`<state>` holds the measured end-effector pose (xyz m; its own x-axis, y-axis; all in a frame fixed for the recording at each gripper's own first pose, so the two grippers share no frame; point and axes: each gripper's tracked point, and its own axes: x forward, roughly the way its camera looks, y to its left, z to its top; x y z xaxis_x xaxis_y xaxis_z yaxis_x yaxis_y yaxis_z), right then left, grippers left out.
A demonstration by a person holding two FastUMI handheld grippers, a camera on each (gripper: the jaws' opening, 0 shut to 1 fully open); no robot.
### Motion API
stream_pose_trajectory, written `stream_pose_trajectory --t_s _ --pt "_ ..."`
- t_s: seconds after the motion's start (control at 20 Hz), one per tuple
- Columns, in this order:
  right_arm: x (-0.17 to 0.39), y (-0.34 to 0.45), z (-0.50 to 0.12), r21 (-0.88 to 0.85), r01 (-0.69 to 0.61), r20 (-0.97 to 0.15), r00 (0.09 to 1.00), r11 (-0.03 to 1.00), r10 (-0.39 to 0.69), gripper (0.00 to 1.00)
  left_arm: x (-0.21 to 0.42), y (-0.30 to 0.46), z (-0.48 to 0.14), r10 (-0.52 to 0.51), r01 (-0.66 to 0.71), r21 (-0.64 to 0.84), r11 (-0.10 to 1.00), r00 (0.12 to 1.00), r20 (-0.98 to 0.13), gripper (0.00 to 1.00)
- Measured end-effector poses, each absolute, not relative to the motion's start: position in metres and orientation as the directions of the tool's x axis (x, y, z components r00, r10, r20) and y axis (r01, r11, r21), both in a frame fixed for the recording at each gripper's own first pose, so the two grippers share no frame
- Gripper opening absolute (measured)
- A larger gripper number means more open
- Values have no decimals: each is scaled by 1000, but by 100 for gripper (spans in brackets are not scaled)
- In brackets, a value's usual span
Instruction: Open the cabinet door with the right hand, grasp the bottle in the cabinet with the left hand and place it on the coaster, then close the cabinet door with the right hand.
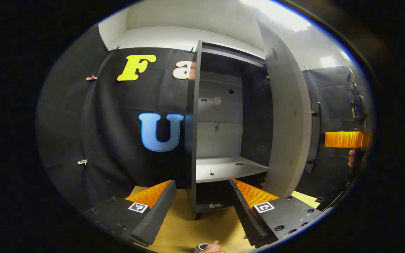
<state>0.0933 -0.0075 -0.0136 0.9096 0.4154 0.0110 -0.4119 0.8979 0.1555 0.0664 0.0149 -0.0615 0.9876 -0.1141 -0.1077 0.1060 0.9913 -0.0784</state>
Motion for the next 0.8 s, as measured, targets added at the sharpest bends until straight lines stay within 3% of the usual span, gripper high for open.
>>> stream_pose_trajectory --t_s 0.05,0.4,0.45,0.65,0.7,0.8 --pt "97 -15 -17 144 -387 5 921 911 390 98 65 18 -62 -101 91 -84 992 988 -116 90" --pt "135 -62 -38 21 -199 13 980 980 198 98 60 12 -49 -63 59 -46 997 993 -98 94" --pt "139 -66 -38 14 -180 25 983 984 180 98 60 7 -48 -69 64 -48 997 993 -96 90" --pt "146 -75 -32 35 -126 83 989 991 123 98 62 -10 -48 -72 63 -93 994 993 -93 94" --pt "147 -77 -35 33 -117 79 990 993 114 98 63 -14 -46 -71 62 -99 993 994 -87 90" --pt "148 -85 -43 11 -91 64 994 996 91 98 66 -21 -42 -77 70 -93 993 994 -73 94"
